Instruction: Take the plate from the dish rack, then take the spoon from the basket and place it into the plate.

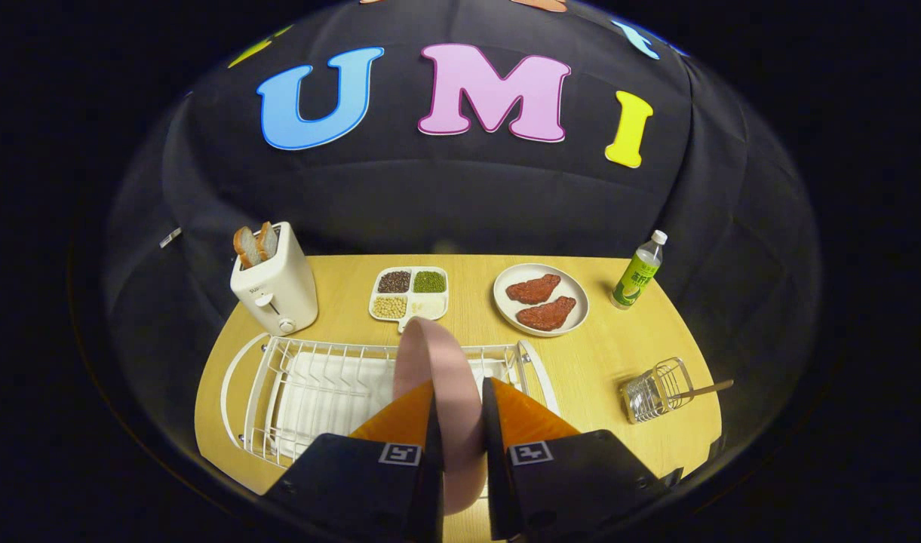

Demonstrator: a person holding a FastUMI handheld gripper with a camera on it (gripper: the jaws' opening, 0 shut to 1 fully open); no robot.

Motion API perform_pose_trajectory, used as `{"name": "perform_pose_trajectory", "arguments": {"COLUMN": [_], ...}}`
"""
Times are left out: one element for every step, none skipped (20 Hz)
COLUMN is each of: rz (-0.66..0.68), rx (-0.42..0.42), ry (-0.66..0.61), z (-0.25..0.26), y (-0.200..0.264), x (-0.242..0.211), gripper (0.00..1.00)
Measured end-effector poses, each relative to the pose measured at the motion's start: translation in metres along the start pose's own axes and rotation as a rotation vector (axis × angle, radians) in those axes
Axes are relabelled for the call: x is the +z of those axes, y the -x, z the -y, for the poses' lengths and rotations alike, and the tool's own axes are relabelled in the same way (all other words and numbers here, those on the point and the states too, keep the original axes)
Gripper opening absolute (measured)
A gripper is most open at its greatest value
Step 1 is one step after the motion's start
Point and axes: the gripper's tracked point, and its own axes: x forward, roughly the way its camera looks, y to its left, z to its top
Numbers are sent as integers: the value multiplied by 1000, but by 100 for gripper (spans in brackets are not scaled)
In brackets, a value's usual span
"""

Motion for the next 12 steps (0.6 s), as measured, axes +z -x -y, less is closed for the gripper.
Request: {"name": "perform_pose_trajectory", "arguments": {"rz": [-16, -27, -38, -44, -42, -43, -41, -42, -36, -26, -15, -13], "rx": [25, 54, 71, 82, 97, 114, 136, 154, 163, 172, 182, 188], "ry": [-16, -38, -55, -61, -67, -72, -85, -102, -126, -147, -164, -177], "z": [1, 2, 7, 14, 21, 27, 35, 45, 59, 73, 89, 104], "y": [-1, 0, -1, 0, 3, 6, 14, 20, 28, 36, 46, 55], "x": [-4, -8, -13, -18, -21, -24, -27, -30, -34, -37, -42, -51], "gripper": [24, 22, 20, 19, 19, 19, 17, 17, 17, 17, 17, 17]}}
